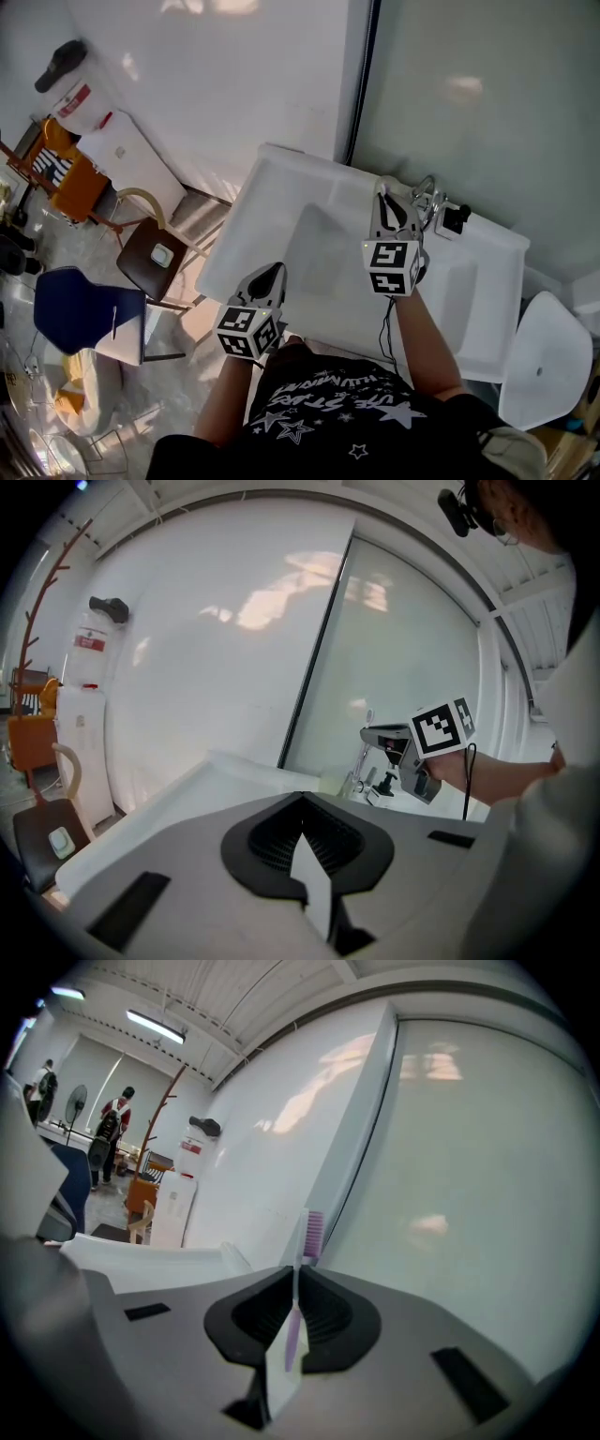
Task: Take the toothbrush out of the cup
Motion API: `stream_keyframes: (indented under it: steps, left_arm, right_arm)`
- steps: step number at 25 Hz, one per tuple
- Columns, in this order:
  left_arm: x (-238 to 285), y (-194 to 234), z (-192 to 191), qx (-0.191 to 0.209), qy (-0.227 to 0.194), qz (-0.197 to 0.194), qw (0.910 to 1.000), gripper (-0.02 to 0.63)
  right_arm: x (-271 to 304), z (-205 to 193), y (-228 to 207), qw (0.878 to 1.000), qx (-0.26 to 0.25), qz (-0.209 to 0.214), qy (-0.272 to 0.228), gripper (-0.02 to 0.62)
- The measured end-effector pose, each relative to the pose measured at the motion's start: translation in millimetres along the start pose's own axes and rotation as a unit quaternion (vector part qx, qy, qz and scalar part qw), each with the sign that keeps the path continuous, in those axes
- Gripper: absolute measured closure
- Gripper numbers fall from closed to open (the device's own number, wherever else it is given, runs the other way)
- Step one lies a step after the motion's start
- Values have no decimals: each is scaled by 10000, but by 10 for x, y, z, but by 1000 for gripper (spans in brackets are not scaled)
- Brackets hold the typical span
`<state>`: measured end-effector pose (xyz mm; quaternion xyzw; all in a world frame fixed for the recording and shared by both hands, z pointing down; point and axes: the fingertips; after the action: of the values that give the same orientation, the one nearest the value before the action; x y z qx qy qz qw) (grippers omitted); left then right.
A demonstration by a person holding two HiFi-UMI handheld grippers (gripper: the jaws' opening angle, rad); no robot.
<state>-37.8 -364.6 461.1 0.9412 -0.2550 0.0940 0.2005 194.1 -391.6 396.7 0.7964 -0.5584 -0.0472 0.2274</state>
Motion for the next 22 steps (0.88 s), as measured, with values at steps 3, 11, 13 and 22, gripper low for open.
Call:
stream_keyframes:
  steps: [3, 11, 13, 22]
  left_arm:
    - [-163, -217, -119, 62, -86, 139, 9998, 591]
    - [-540, -805, -538, 63, -178, 519, 9985, 591]
    - [-639, -937, -648, 55, -169, 633, 9978, 591]
    - [-1018, -1514, -1114, -145, 19, 971, 9952, 591]
  right_arm:
    - [-251, -64, -7, 9998, 49, 155, -104, 568]
    - [-904, -420, -77, 9978, 196, 592, -235, 568]
    - [-1076, -524, -111, 9971, 249, 670, -271, 568]
    - [-1662, -1133, -203, 9940, 282, 1051, 98, 568]
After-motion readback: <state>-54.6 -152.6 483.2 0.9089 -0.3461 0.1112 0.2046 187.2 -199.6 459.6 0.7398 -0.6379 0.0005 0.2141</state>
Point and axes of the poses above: the fingertips, and each gripper's own axes: x forward along the fingers, y to its left, z out of its top, and after that the axes turned 7 degrees about -z, right-handed
